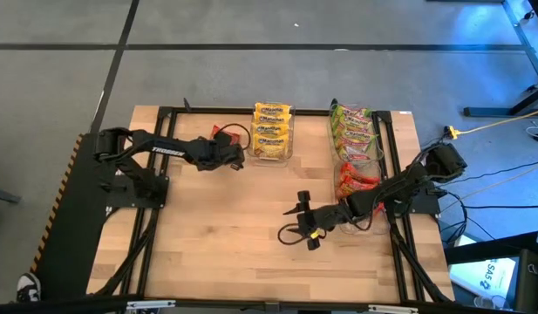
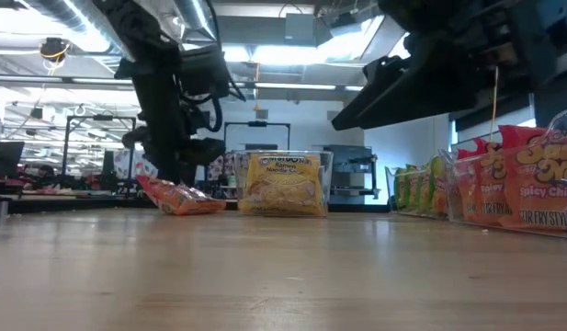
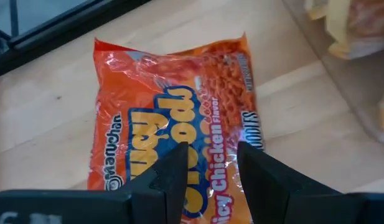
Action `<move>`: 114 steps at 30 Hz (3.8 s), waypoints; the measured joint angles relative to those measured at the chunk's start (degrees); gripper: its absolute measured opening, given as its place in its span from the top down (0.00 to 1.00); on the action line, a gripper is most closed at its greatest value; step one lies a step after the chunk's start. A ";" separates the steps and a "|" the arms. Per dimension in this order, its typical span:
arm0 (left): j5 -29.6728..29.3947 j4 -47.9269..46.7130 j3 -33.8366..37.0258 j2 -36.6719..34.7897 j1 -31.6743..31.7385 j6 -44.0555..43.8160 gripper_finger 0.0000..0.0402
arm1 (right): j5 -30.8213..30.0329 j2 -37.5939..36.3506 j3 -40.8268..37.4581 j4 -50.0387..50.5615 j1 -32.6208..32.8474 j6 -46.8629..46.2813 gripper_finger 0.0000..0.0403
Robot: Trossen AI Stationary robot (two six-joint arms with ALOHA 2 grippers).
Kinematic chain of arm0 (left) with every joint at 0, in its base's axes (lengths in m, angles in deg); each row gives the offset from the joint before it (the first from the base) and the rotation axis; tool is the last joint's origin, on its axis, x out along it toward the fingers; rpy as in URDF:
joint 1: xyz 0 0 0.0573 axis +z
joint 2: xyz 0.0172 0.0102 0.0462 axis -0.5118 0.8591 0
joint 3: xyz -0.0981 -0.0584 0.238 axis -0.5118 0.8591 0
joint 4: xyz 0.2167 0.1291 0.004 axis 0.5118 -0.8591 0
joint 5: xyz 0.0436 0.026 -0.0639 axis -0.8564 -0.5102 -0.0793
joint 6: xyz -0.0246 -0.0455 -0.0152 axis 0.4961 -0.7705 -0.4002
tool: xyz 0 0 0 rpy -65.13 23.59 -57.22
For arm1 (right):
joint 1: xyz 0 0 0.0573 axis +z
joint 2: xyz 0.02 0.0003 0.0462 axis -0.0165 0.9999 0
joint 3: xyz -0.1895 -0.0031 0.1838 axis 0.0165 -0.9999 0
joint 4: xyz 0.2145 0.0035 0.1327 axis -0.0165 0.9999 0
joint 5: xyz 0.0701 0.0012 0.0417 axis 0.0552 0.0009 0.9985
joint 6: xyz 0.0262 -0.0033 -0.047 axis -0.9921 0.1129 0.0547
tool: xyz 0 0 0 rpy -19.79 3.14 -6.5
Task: Sort Maruchan noodles
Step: Put the orange noodle pack into the bottom right transparent bin
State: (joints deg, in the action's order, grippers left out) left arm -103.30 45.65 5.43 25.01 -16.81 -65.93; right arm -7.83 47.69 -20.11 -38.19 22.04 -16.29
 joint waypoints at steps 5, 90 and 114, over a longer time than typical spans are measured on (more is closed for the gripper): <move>1.48 0.04 2.03 0.00 -0.51 0.13 0.67 | 3.84 0.00 0.00 0.04 -1.85 -0.22 0.48; 0.20 5.89 -7.92 9.88 -45.59 -10.78 0.67 | 11.82 2.58 14.38 31.00 -2.26 -13.25 0.41; -7.35 24.87 -9.36 21.43 -51.43 0.11 0.67 | 23.63 15.93 15.12 11.94 -17.21 -33.02 0.09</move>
State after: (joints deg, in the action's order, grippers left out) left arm -110.65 70.52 -3.94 46.44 -68.24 -65.82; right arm 15.80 63.62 -4.99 -26.26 4.83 -49.32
